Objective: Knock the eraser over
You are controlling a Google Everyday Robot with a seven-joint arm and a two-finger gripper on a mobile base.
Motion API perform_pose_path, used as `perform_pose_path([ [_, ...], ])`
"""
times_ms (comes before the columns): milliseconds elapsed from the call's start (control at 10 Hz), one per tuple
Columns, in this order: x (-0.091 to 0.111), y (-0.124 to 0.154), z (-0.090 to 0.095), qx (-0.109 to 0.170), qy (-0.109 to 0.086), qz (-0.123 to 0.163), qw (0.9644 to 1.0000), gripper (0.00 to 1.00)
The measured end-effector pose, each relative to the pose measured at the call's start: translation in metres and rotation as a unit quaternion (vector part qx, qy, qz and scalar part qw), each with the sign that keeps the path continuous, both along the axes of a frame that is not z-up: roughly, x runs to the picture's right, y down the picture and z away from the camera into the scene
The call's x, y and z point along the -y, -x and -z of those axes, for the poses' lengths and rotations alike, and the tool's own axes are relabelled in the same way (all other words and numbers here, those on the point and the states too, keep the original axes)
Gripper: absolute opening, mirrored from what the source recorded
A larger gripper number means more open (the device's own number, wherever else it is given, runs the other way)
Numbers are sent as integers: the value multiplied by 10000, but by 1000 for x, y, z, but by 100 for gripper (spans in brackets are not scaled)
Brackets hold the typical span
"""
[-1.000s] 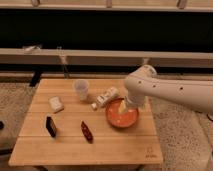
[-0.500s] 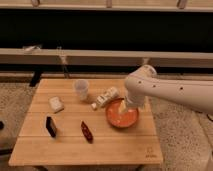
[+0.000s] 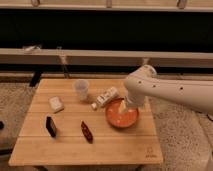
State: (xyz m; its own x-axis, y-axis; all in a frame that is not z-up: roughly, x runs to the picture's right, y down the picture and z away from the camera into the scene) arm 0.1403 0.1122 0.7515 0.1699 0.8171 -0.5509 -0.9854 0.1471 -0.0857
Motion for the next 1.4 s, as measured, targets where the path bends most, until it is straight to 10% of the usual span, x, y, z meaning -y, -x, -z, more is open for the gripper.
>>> perform_pose_path([
  [800,-1,0,0,-1,6,4,10000,80],
  [1400,-33,54,40,-72,-340,702,9969,80],
])
